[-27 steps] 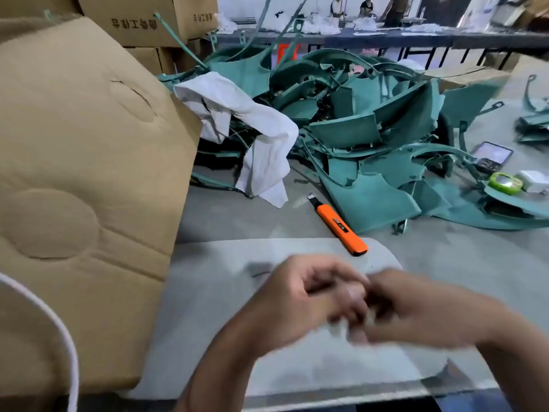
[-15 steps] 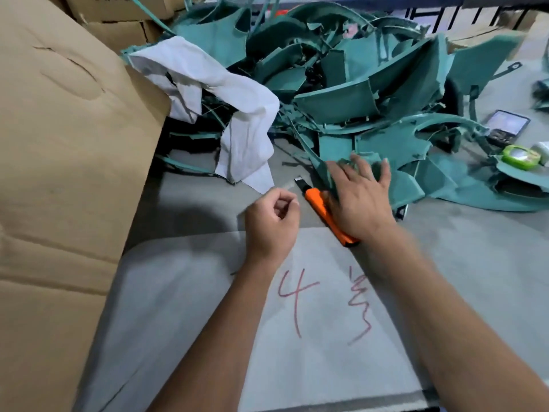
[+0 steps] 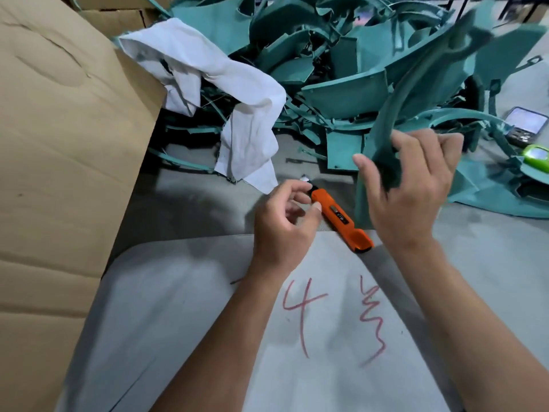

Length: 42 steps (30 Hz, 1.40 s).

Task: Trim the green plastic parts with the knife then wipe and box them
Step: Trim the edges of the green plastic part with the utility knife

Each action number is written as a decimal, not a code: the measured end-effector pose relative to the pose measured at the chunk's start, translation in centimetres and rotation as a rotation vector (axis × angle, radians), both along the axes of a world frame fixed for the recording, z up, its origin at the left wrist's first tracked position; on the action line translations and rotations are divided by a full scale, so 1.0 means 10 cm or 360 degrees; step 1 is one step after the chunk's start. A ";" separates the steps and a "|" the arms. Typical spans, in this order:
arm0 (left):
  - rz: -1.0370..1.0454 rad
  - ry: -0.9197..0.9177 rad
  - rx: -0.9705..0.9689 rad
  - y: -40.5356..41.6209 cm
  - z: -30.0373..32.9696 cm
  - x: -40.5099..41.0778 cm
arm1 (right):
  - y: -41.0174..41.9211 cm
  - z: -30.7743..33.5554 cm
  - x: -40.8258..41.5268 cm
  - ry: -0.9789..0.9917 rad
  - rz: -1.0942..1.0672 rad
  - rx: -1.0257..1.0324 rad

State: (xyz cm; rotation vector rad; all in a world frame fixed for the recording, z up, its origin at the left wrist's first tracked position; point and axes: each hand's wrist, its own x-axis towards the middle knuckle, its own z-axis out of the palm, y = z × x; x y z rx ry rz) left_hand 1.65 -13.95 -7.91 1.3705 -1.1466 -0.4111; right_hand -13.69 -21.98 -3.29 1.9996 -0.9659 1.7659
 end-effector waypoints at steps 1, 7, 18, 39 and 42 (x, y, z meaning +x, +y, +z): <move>-0.0057 -0.0073 0.0002 0.00 0.00 0.00 | 0.01 0.01 0.02 0.0049 0.0067 0.0019; -0.0202 0.0398 -0.0101 -0.04 0.03 -0.11 | 0.19 0.01 0.18 0.0327 0.0808 0.0341; 0.0664 0.0237 -0.0597 0.03 0.06 0.48 | 0.14 -0.18 0.21 0.0888 -0.0044 0.1343; 0.0189 0.1315 -0.0510 -0.04 0.09 0.50 | 0.28 -0.17 0.22 0.0385 0.0691 0.0890; 0.0046 0.1442 -0.0451 -0.06 0.11 0.51 | 0.29 -0.22 0.30 0.0350 0.0747 0.1022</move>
